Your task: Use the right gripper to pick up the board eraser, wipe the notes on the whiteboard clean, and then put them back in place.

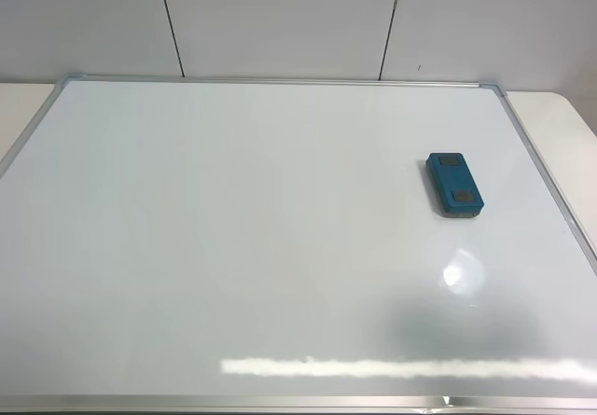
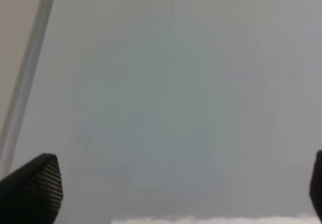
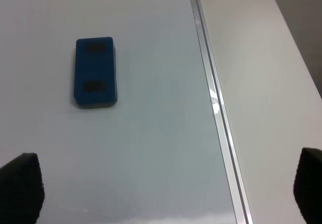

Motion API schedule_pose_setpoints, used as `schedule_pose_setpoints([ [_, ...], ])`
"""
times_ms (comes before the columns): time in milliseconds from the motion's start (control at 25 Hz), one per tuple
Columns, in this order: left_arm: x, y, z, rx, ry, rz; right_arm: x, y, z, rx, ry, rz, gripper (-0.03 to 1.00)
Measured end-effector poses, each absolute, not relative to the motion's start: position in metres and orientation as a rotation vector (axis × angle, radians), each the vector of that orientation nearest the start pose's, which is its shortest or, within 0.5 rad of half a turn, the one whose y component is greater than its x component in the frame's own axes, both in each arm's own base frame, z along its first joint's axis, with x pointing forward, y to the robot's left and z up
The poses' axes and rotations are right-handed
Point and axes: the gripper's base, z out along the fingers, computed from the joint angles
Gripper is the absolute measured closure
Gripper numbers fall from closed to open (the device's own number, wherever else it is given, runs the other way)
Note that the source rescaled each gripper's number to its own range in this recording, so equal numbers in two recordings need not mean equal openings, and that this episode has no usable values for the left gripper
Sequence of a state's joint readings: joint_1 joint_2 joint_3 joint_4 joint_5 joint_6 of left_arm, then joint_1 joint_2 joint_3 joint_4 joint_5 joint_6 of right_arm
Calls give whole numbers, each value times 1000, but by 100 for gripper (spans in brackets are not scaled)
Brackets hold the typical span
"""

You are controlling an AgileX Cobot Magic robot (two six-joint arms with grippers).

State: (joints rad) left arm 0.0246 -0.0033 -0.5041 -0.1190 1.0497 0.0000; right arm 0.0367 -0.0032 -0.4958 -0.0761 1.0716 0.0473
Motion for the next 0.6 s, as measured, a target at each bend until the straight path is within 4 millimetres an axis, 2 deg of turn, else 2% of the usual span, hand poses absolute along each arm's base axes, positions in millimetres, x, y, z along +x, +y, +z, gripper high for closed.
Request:
schedule_pose_setpoints([
  [600, -6, -10, 280, -20, 2022, -126, -5, -6, 275, 16, 2053, -40, -3],
])
